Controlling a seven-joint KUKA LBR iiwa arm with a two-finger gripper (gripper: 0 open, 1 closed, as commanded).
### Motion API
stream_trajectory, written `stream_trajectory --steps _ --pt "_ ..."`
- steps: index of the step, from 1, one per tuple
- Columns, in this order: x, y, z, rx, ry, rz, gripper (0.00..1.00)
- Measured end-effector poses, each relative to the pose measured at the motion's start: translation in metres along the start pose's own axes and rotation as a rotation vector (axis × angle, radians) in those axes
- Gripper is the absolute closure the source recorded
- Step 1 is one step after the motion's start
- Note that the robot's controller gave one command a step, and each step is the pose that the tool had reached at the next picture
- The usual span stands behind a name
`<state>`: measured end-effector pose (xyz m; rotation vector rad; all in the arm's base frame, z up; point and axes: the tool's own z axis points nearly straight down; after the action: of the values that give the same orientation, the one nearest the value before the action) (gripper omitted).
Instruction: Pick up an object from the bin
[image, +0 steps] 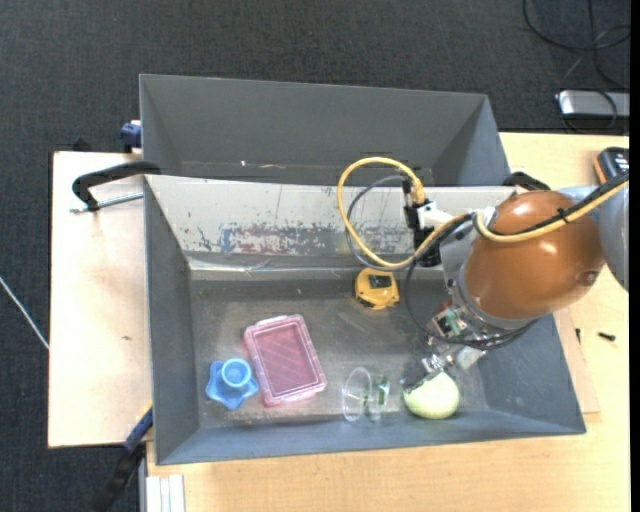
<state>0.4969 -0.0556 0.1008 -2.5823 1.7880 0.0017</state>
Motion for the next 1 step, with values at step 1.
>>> stream_trajectory --steps 1 --pt "-0.0327 -0.0103 0.0145 0.005 0.0 0.048 1.0"
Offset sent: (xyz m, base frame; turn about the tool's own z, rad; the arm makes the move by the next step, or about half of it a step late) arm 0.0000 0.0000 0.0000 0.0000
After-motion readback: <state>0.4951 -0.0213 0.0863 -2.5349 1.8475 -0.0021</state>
